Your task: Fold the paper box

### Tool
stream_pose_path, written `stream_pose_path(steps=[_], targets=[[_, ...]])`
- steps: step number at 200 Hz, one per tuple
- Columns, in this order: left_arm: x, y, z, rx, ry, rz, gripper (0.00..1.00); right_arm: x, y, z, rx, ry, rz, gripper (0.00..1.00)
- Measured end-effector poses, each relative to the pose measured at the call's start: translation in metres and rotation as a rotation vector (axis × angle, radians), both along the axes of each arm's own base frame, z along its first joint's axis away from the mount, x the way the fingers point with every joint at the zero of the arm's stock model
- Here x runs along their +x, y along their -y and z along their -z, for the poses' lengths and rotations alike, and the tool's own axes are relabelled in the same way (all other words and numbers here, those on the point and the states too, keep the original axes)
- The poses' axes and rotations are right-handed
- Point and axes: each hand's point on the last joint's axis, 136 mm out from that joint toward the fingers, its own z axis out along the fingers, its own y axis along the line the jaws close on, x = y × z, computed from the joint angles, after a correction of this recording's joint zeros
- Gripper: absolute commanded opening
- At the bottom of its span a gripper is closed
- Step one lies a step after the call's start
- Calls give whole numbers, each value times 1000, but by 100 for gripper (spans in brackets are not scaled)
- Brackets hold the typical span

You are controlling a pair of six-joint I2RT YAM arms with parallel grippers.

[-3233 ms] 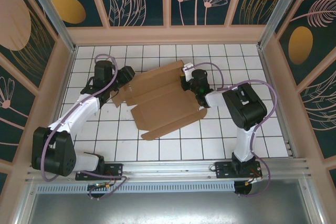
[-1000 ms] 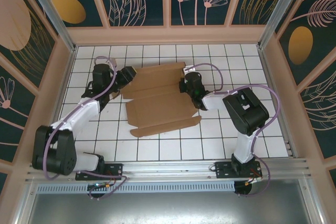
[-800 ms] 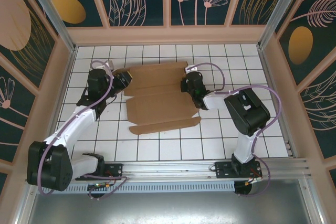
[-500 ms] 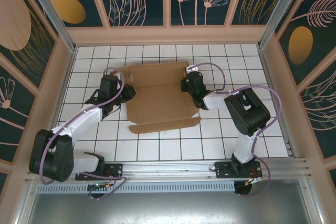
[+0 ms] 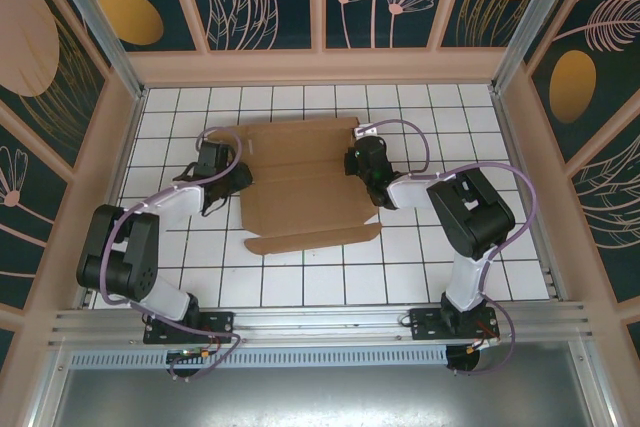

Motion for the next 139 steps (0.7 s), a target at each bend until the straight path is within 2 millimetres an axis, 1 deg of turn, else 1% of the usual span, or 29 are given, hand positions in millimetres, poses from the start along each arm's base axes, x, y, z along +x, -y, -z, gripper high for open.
stream_pose_path(steps=[16, 28, 57, 70, 100, 139], targets=[[4, -6, 0, 11, 3, -14, 49, 0, 0, 0, 0, 0, 1, 4], [7, -6, 2, 14, -1, -14, 49, 0, 0, 0, 1, 1, 0, 4], [10, 1, 15, -12, -27, 10, 49, 0, 0, 0, 1, 2, 0, 4], [10, 4, 17, -27, -32, 17, 49, 0, 0, 0, 1, 2, 0, 4], [19, 13, 7, -82, 17, 29, 49, 0, 0, 0, 2, 2, -1, 4], [32, 25, -17, -158, 115, 47, 49, 1, -1, 0, 6, 2, -6, 4]])
